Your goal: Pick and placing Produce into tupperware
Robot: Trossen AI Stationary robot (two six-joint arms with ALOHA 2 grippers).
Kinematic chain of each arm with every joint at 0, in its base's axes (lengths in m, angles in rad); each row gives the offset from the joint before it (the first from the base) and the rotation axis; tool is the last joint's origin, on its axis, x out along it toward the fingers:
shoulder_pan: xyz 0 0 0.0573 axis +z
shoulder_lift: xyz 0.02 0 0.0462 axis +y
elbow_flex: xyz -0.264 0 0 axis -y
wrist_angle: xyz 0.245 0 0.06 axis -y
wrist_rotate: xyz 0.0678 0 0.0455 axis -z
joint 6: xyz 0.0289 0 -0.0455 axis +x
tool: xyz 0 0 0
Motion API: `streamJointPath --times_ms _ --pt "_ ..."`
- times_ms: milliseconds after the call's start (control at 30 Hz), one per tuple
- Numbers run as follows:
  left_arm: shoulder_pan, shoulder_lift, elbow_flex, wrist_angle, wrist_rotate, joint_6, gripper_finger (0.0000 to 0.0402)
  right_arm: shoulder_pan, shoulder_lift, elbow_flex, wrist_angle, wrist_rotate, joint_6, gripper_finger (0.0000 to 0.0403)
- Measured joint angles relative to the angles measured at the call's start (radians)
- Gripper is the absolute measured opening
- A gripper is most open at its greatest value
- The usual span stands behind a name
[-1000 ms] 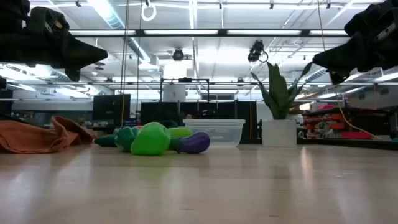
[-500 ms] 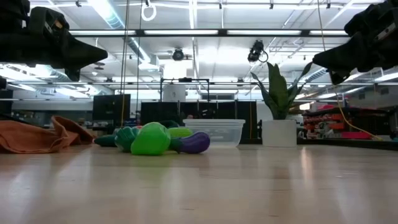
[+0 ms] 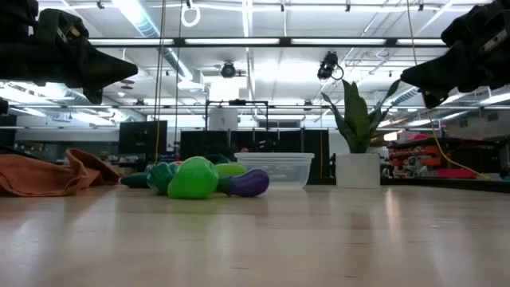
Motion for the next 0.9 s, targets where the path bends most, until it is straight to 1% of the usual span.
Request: streamJointPath --times_ms 333,700,900 --pt "0.0 0.0 0.0 0.0 0.0 0.0 0.004 0.0 0.0 0.0 0.0 0.0 0.0 0.0001" --pt "0.0 0.0 0.0 0.0 0.0 0.0 0.0028 0.0 0.0 0.0 0.0 0.0 0.0 0.0001" --pt "0.0 0.0 0.0 0.0 0.0 0.0 0.0035 0.0 0.0 0.0 0.0 0.0 0.0 0.0001"
